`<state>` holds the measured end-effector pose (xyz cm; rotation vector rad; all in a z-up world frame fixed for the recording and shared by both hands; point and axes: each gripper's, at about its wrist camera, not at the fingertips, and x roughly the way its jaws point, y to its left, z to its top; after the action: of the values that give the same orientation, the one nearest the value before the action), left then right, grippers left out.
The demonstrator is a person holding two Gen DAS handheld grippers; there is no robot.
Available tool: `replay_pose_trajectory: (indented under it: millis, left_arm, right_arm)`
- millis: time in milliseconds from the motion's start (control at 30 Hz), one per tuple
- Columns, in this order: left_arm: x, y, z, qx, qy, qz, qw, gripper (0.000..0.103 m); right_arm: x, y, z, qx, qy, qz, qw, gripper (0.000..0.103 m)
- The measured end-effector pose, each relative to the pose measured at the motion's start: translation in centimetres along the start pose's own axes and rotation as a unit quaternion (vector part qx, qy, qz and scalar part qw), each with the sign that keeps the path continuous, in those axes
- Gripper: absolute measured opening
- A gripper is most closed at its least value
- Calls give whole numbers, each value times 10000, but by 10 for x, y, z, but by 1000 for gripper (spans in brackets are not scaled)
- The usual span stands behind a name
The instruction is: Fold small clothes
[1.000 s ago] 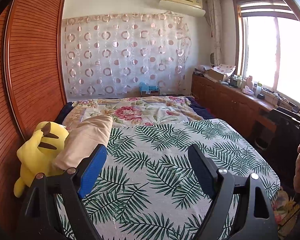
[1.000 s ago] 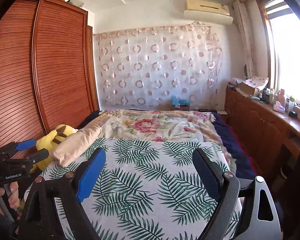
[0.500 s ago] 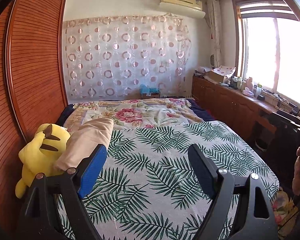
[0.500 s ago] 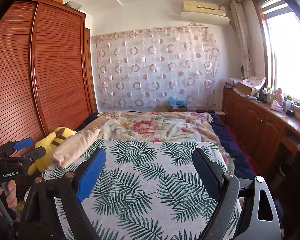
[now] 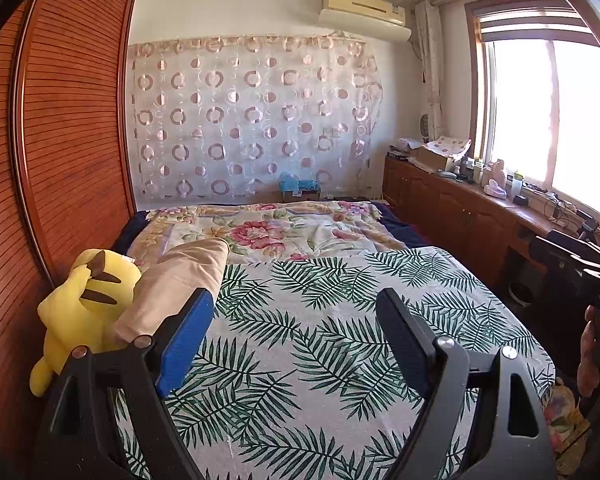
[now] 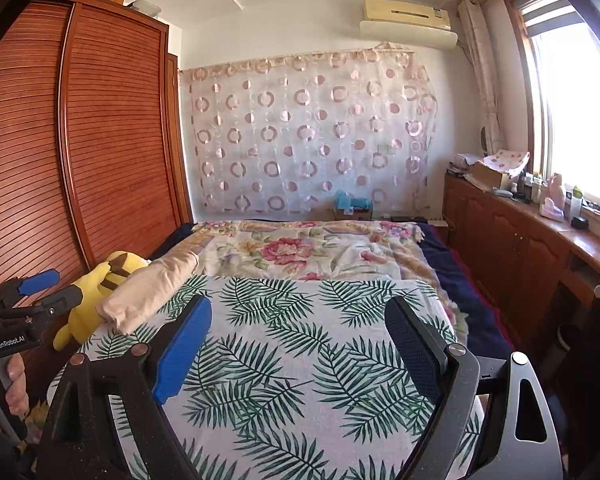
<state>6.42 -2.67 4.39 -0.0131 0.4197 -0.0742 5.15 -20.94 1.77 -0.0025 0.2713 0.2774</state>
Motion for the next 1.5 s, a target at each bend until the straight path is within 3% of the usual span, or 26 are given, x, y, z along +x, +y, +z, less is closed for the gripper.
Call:
replay_pose_trajectory:
  millis: [1500]
  left_arm:
    - [-1, 3, -1, -7, -44, -2, 10000, 84]
  right_arm:
    - [-1, -14, 2, -17, -22, 51, 10000, 89]
